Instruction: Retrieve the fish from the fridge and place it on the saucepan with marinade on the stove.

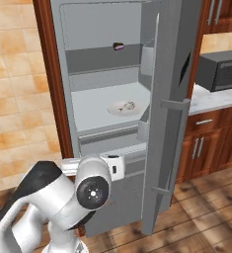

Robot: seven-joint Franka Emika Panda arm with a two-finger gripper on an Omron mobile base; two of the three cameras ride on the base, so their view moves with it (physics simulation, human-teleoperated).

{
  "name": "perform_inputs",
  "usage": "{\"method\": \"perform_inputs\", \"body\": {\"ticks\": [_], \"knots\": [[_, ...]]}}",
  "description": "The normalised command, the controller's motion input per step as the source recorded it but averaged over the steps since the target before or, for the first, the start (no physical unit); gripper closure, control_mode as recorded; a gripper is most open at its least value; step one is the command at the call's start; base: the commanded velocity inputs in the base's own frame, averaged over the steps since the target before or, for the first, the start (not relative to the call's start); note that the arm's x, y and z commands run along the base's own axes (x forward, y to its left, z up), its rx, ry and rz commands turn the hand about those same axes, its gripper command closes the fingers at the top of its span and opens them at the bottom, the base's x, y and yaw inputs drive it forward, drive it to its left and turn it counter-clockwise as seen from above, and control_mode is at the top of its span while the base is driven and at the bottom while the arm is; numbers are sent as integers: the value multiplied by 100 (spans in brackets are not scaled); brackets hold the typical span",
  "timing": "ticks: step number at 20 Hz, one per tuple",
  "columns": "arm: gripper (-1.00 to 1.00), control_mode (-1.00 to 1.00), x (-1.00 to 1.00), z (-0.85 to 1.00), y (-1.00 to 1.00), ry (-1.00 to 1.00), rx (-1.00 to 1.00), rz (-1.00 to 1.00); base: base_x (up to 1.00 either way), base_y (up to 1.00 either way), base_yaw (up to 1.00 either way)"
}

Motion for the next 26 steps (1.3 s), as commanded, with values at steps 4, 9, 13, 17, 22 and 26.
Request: {"method": "perform_inputs", "body": {"ticks": [4, 9, 13, 17, 22, 26], "knots": [[-100, -100, 56, -5, 68, 4, -17, -14, 0, 0, 0], [-100, -100, 64, -7, 38, 0, -16, -24, 0, 0, 0], [-100, -100, 80, -12, 2, 0, -14, -27, 0, 0, 0], [-100, -100, 82, -23, 0, 0, -17, -31, 0, 0, 0], [-100, -100, 77, -17, -22, 0, -13, -28, 0, 0, 0], [-100, -100, 70, -2, -49, 9, -6, -24, 0, 0, 0]]}}
